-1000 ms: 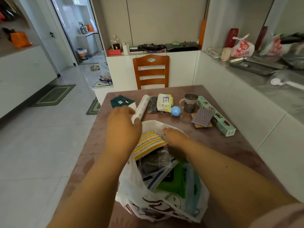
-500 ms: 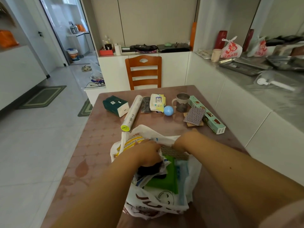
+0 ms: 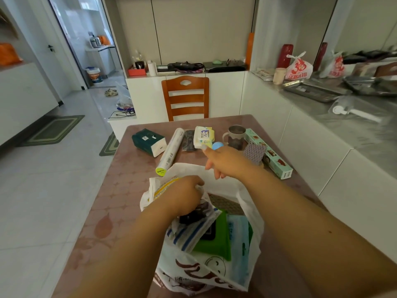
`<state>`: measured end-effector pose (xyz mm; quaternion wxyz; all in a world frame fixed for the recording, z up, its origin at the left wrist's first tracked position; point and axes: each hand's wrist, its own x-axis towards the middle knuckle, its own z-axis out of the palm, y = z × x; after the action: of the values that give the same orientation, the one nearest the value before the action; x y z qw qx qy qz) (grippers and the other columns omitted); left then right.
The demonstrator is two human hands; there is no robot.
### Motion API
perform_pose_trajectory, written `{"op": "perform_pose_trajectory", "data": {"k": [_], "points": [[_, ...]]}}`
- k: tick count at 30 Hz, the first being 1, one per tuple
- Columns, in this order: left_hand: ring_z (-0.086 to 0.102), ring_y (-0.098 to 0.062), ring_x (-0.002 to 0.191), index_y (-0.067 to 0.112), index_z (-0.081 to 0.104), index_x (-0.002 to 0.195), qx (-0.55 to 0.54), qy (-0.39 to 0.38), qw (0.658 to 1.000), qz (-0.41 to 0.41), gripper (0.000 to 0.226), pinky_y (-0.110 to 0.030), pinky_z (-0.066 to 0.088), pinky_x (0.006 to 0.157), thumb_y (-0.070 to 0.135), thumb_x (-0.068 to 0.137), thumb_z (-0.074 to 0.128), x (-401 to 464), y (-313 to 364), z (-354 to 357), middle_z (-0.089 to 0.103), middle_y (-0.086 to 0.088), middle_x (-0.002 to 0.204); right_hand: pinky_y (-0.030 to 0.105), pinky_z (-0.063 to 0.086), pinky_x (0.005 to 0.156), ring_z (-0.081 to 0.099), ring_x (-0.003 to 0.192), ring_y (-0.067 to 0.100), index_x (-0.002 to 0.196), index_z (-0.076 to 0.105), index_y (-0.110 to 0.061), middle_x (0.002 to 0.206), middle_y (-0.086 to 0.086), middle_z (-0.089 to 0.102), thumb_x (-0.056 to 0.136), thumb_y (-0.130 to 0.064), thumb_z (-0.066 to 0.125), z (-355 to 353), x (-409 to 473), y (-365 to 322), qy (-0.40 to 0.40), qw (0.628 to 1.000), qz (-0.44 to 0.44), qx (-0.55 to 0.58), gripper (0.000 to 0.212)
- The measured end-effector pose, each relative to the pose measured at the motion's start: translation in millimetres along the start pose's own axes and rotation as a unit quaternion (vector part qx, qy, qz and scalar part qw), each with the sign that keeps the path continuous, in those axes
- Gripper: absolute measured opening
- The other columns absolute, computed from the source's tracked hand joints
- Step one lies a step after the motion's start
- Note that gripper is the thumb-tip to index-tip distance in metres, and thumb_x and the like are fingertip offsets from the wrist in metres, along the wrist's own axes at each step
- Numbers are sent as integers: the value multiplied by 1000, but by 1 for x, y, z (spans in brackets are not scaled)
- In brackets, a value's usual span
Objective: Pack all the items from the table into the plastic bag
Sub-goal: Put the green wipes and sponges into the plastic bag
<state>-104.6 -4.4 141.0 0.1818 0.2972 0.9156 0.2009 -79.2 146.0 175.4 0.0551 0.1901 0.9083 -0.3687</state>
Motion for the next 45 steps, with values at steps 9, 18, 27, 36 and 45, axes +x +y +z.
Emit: {"op": "perform_pose_trajectory", "data": {"k": [9, 18, 27, 36, 45], "points": [[54, -10, 113, 25, 57, 132, -132, -2, 990, 48, 36, -21, 37, 90, 18, 97, 52, -1, 32, -64, 59, 8, 129, 23, 37, 47, 47, 48, 16, 83, 64, -2, 58, 6, 56, 97, -38, 46, -39, 73, 64, 112, 970, 136, 167, 42], [69, -23, 103, 11, 65, 114, -330, -93, 938, -47, 24, -31, 56, 87, 7, 92, 58, 86, 23, -95, 72, -14, 112, 49, 24, 116, 28, 142, 37, 150, 21, -7, 156, 16, 25, 100, -38, 36, -38, 148, 136, 79, 958, 238, -137, 61], [70, -22, 81, 7, 65, 102, -351, -105, 921, -130, 14, -35, 57, 79, 10, 96, 53, 199, -11, -43, 72, -14, 93, 47, 43, 100, 48, 125, 38, 140, 31, -6, 140, 19, 47, 85, -53, 45, -4, 221, 187, 196, 907, 371, -48, 74], [65, -23, 78, 7, 62, 96, -377, -99, 905, -170, 14, -33, 55, 72, 9, 98, 48, 232, -31, -22, 68, -14, 89, 48, 38, 108, 40, 134, 37, 151, 22, -10, 153, 15, 31, 56, -69, 73, -11, 247, 224, 105, 899, 423, 34, 123], [62, -28, 100, 12, 50, 114, -446, -101, 866, -201, 35, -38, 54, 85, 29, 88, 67, 226, -37, -16, 61, -13, 108, 36, 56, 72, 67, 78, 24, 95, 62, -3, 87, 10, 70, 81, -11, 74, -9, 209, 115, -53, 905, 169, 386, 20]]}}
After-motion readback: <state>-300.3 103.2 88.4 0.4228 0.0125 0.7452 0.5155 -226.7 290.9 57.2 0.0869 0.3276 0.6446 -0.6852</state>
